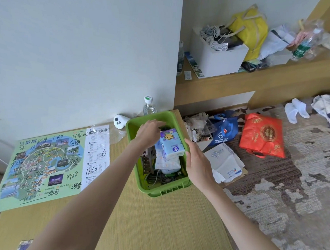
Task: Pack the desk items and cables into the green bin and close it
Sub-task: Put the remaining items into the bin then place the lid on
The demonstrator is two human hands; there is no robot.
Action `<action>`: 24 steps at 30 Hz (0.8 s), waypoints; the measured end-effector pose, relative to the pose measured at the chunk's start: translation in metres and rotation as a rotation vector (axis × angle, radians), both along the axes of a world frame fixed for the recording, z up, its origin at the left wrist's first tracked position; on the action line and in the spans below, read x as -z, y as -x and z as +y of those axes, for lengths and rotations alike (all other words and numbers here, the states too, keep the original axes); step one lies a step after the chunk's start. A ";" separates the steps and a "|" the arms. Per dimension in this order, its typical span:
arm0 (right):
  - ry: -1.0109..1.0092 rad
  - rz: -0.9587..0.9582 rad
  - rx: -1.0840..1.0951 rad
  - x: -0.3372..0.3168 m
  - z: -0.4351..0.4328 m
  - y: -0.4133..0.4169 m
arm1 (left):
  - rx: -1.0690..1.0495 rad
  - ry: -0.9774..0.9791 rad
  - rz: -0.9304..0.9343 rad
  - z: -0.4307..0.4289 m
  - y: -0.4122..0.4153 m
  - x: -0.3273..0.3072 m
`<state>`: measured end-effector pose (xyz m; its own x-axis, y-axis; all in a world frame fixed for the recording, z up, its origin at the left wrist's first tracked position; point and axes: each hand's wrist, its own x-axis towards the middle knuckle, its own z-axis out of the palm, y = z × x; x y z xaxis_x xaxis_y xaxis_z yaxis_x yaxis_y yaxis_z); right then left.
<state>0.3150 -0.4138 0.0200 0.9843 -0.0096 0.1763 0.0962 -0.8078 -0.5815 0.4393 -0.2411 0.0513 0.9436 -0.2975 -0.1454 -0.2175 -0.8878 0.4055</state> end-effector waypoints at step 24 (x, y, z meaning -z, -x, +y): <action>0.149 -0.095 -0.563 0.014 0.171 0.090 | -0.860 0.005 -0.004 0.254 0.268 0.050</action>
